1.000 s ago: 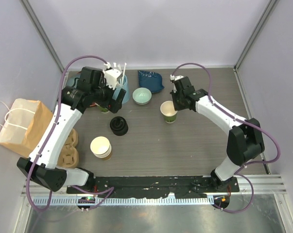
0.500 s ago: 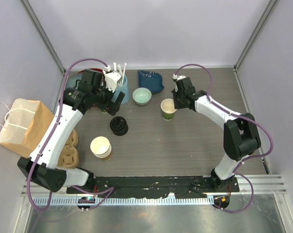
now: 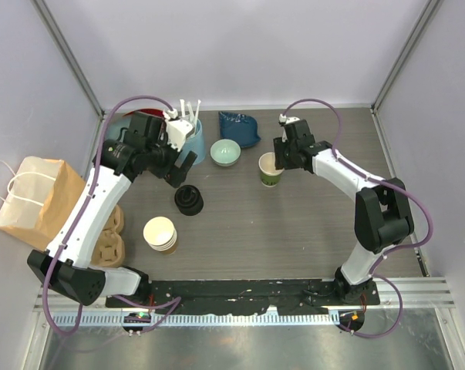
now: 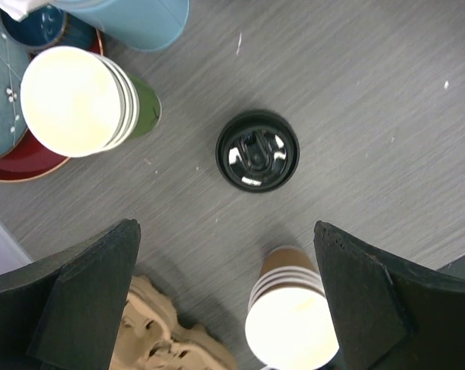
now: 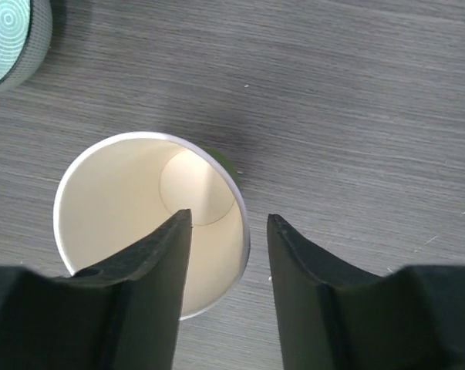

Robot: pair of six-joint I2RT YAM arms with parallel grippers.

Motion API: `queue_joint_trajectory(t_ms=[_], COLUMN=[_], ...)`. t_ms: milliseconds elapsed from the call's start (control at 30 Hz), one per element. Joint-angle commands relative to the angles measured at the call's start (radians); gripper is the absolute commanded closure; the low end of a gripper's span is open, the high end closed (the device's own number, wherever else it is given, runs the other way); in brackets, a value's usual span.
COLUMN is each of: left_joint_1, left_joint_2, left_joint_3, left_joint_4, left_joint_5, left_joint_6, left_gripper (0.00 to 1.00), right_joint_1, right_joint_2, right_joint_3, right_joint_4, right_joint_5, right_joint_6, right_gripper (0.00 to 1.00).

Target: Pack the takeout coffee

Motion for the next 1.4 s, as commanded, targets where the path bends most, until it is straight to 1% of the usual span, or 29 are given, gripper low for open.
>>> queue_joint_trajectory(t_ms=[0, 33, 100, 133, 200, 267, 333, 367, 400, 533, 633, 667, 833, 867, 933, 1033, 1067, 1100, 1133, 1167, 1233, 1367], left_joint_1=[0.006, 0.006, 0.006, 0.006, 0.007, 0.007, 0.014, 0.017, 0.015, 0.029, 0.046, 0.052, 0.055, 0.055, 0.056, 0.055, 0.055, 0.055, 0.055, 0.055, 0.055, 0.055], left_joint_2=[-0.017, -0.018, -0.020, -0.026, -0.035, -0.051, -0.057, -0.058, -0.057, -0.061, -0.045, -0.028, -0.008, -0.005, -0.008, -0.005, -0.002, 0.000, 0.001, 0.001, -0.008, -0.011], left_joint_3=[0.002, -0.001, -0.005, -0.017, -0.050, -0.118, -0.171, -0.180, -0.186, -0.221, -0.251, -0.255, -0.300, -0.303, -0.310, -0.327, -0.330, -0.332, -0.330, -0.329, -0.330, -0.332], left_joint_4=[-0.136, -0.186, -0.251, -0.310, -0.343, -0.360, -0.369, -0.378, -0.385, -0.374, -0.368, -0.369, -0.363, -0.363, -0.351, -0.319, -0.314, -0.309, -0.303, -0.299, -0.293, -0.289], left_joint_5=[-0.001, 0.002, 0.016, 0.025, 0.015, -0.022, -0.022, -0.028, -0.030, -0.028, -0.018, -0.010, 0.009, 0.012, 0.018, 0.009, 0.004, 0.001, 0.001, -0.001, -0.002, 0.007], left_joint_6=[0.104, 0.119, 0.171, 0.191, 0.249, 0.278, 0.311, 0.314, 0.311, 0.329, 0.334, 0.334, 0.334, 0.334, 0.331, 0.322, 0.317, 0.305, 0.302, 0.299, 0.294, 0.294], left_gripper=[0.06, 0.10, 0.16, 0.16, 0.17, 0.18, 0.21, 0.25, 0.27, 0.29, 0.32, 0.35, 0.43, 0.46, 0.48, 0.57, 0.65, 0.70, 0.79, 0.84, 0.89, 0.93], right_joint_1=[0.001, 0.001, -0.001, 0.001, 0.001, 0.003, 0.001, 0.003, 0.004, 0.006, 0.006, 0.006, 0.006, 0.006, 0.006, 0.004, 0.006, 0.004, 0.006, 0.004, 0.004, 0.006], right_joint_2=[-0.019, -0.026, -0.052, -0.062, -0.102, -0.133, -0.173, -0.182, -0.193, -0.237, -0.253, -0.254, -0.262, -0.262, -0.260, -0.257, -0.257, -0.256, -0.257, -0.259, -0.260, -0.263], right_joint_3=[0.090, 0.099, 0.122, 0.129, 0.133, 0.130, 0.121, 0.117, 0.113, 0.098, 0.089, 0.084, 0.077, 0.075, 0.074, 0.072, 0.072, 0.072, 0.072, 0.070, 0.067, 0.064], right_joint_4=[-0.021, -0.030, -0.061, -0.067, -0.081, -0.081, -0.081, -0.082, -0.084, -0.088, -0.090, -0.090, -0.093, -0.093, -0.092, -0.090, -0.088, -0.088, -0.088, -0.088, -0.088, -0.088], right_joint_5=[-0.029, -0.026, -0.027, -0.032, -0.047, -0.060, -0.087, -0.109, -0.113, -0.118, -0.119, -0.119, -0.121, -0.121, -0.127, -0.138, -0.142, -0.144, -0.144, -0.144, -0.144, -0.139], right_joint_6=[-0.011, -0.015, -0.022, -0.028, -0.029, -0.028, -0.028, -0.028, -0.028, -0.031, -0.035, -0.035, -0.043, -0.043, -0.043, -0.043, -0.043, -0.042, -0.042, -0.042, -0.041, -0.046], right_gripper=[0.46, 0.42, 0.37, 0.33, 0.29, 0.26, 0.25, 0.25, 0.25, 0.25, 0.25, 0.25, 0.25, 0.25, 0.25, 0.25, 0.25, 0.25, 0.25, 0.25, 0.25, 0.25])
